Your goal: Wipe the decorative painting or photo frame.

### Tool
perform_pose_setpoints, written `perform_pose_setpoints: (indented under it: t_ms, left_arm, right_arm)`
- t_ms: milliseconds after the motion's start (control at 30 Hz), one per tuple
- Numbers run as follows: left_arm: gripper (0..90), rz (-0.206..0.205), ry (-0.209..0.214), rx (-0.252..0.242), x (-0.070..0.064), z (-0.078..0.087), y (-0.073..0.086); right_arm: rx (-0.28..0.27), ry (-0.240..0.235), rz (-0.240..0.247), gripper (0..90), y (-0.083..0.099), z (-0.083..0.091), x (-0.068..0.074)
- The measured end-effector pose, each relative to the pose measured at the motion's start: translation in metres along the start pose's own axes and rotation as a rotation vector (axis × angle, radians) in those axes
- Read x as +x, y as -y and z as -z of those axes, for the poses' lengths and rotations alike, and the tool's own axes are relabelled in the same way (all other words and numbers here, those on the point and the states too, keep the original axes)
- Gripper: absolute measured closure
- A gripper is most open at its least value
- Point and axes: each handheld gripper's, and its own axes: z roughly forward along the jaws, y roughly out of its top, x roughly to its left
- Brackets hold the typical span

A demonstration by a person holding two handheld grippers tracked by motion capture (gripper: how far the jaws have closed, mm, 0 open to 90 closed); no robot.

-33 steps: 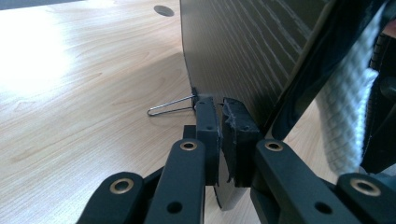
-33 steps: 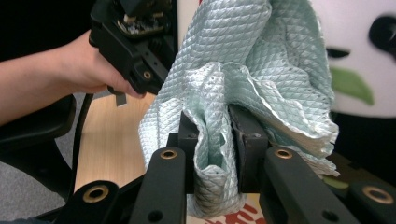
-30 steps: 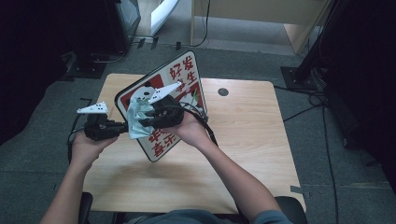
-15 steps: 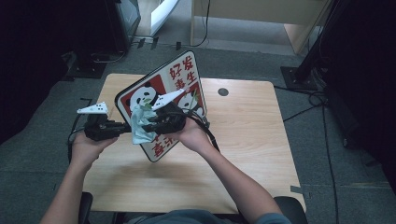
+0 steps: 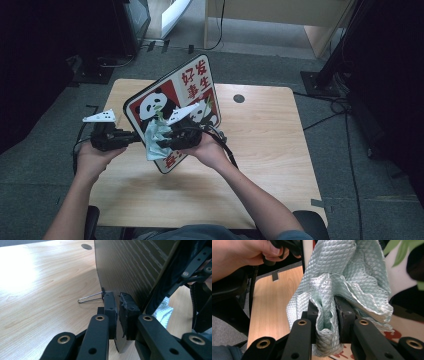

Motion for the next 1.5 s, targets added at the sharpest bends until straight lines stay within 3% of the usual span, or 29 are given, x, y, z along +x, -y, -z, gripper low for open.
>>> perform_pose_setpoints:
  t_ms: [867,1300,1500]
  left_arm:
    - [84.9,-0.001,0.007,0.002,-0.001,-0.001,0.000]
    - [84.4,-0.003,0.006,0.004,-0.001,-0.001,0.000]
    - [84.3,-0.001,0.006,0.001,0.000,-0.001,0.000]
  right_arm:
    - [0.019,0.005,-0.044,76.3,0.044,-0.016,-0.003]
    - [0.061,0.011,-0.103,76.4,0.071,-0.025,-0.009]
    - [0.065,0.025,-0.104,76.4,0.078,-0.028,-0.012]
